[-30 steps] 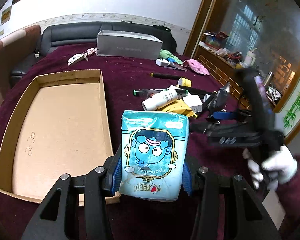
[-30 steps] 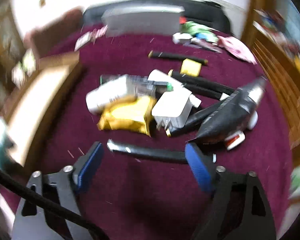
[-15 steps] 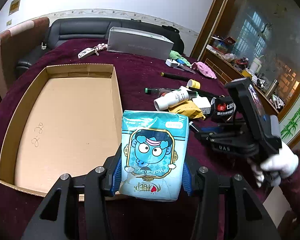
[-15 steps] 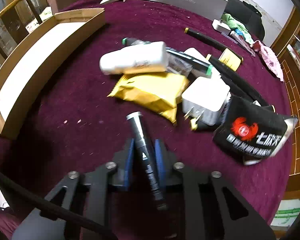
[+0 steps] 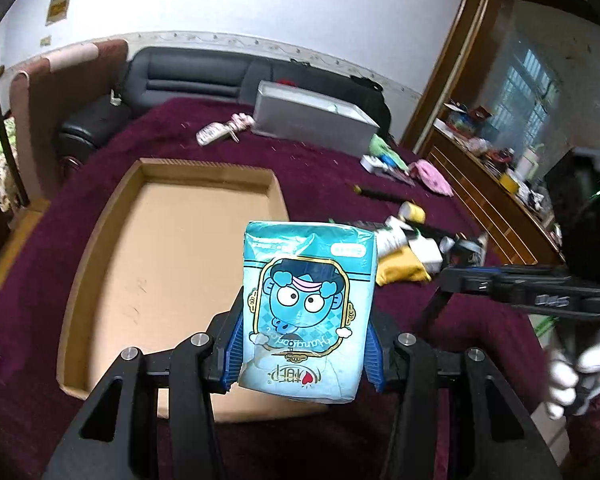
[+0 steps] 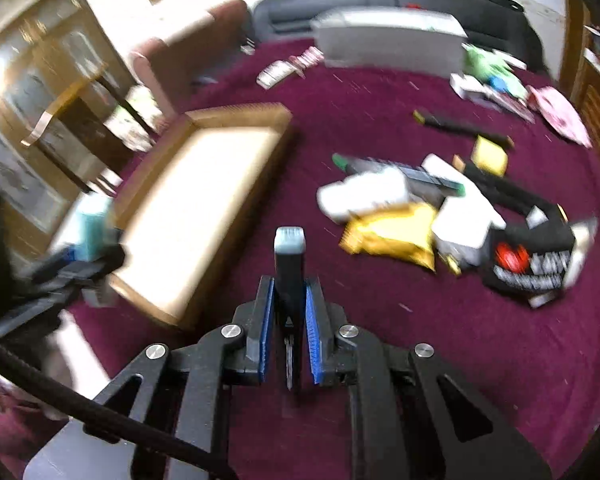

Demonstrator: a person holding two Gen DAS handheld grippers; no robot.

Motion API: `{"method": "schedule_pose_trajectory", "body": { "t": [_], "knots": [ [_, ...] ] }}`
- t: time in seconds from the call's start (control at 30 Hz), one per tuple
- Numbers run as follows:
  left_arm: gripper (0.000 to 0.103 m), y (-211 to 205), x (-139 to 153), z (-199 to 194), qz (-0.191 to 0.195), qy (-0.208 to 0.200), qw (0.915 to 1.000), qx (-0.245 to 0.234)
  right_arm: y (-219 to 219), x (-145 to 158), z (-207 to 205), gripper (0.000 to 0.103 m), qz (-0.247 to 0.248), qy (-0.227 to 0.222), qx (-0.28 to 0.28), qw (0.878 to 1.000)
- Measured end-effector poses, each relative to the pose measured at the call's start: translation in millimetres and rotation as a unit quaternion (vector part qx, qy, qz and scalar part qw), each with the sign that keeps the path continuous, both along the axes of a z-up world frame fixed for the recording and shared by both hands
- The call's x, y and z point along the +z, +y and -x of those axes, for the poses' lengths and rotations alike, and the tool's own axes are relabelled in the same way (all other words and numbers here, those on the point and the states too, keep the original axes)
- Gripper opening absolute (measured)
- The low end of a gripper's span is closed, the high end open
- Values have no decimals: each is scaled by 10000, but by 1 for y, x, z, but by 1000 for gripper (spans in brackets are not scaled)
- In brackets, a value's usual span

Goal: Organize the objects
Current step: 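Lower the tissue pack and black marker into the tray and open both grippers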

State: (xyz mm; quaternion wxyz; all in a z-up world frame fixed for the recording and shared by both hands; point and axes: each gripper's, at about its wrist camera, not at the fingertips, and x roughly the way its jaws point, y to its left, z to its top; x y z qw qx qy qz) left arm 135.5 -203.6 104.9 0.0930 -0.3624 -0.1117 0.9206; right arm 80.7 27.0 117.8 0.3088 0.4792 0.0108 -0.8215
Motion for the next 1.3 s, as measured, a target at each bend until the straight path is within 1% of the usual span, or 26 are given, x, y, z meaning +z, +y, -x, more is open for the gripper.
{"method": "schedule_pose_trajectory", "body": {
  "t": [0.07,0.13,0.2,0.27,0.43,0.63,0.8,0.93,1.1,1.17,1.23,1.27,1.3],
  "knots": [
    [43,-10,4,11,129,9,9997,185,-16,13,0,13,293,-33,132,9995],
    [43,-19,2,26,182,-59,9993,313,-36,22,8,13,545,-106,249,9981],
    [43,-32,-7,50,82,-285,9987,420,-52,23,20,13,619,-149,301,9975],
    [43,-40,-18,69,60,-473,9974,532,-72,17,33,13,648,-284,337,9969],
    [43,-56,-46,110,68,-867,9936,717,-121,-11,76,13,107,-383,199,9990],
    [43,-59,-70,148,156,-1141,9905,751,-153,-33,121,13,-262,-445,-43,9987],
    [43,-56,-79,173,219,-1272,9887,759,-168,-52,148,13,-422,-583,-204,9972],
    [43,-58,-86,183,88,-1393,9872,768,-173,-66,161,13,-542,-638,-321,9960],
    [44,-58,-87,188,-11,-1351,9875,806,-174,-73,166,13,-674,-522,-433,9954],
    [46,-61,-87,187,-147,-1324,9877,823,-174,-71,166,13,-702,-388,-478,9956],
    [50,-64,-87,188,-335,-1309,9872,844,-173,-68,164,19,-673,-290,-536,9959],
    [51,-66,-87,188,-434,-1318,9866,853,-172,-65,164,26,-660,-222,-562,9960],
    [51,-67,-87,188,-527,-1334,9859,860,-171,-63,163,31,-632,-187,-576,9962]
  ]
}}
